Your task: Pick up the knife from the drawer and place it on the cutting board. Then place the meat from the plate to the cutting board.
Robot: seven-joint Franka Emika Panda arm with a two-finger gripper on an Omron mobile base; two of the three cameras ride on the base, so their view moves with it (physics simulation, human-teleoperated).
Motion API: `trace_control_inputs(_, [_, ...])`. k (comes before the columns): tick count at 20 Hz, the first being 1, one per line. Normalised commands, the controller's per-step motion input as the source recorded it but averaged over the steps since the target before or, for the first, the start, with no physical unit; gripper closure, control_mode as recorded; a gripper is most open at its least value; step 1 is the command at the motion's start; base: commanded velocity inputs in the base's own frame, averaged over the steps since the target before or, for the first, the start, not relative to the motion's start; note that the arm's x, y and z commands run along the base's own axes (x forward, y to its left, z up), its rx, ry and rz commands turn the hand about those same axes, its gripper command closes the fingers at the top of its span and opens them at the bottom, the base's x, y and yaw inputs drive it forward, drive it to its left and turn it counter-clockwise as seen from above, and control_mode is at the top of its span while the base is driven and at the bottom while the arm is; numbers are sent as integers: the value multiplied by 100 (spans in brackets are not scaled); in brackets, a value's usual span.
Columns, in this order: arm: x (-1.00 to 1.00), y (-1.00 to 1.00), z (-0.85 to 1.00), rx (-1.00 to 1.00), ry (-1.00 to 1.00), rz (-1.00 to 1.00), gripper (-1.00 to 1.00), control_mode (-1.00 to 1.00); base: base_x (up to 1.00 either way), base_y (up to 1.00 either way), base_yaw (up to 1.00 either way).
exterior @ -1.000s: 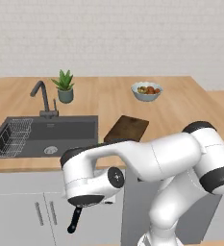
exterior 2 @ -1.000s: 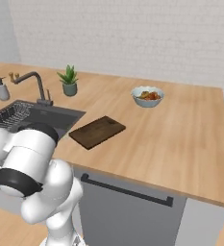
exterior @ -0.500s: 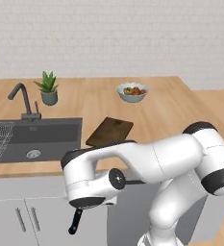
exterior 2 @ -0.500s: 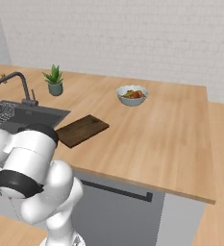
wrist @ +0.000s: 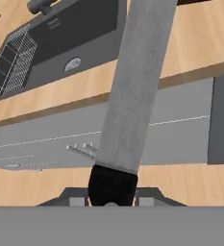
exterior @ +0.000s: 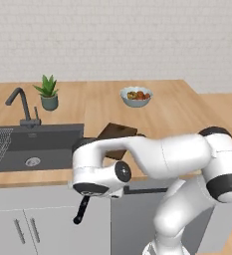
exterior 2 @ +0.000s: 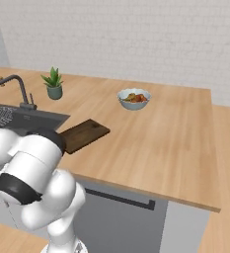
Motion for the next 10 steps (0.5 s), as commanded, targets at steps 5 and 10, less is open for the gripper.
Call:
trace_control_inputs(5, [99,-70,51,-1,-1,-7,100,-100,0,0,0])
trace_control_inputs(10, [100,-76,14,-10,1,-10,100,-100,0,0,0])
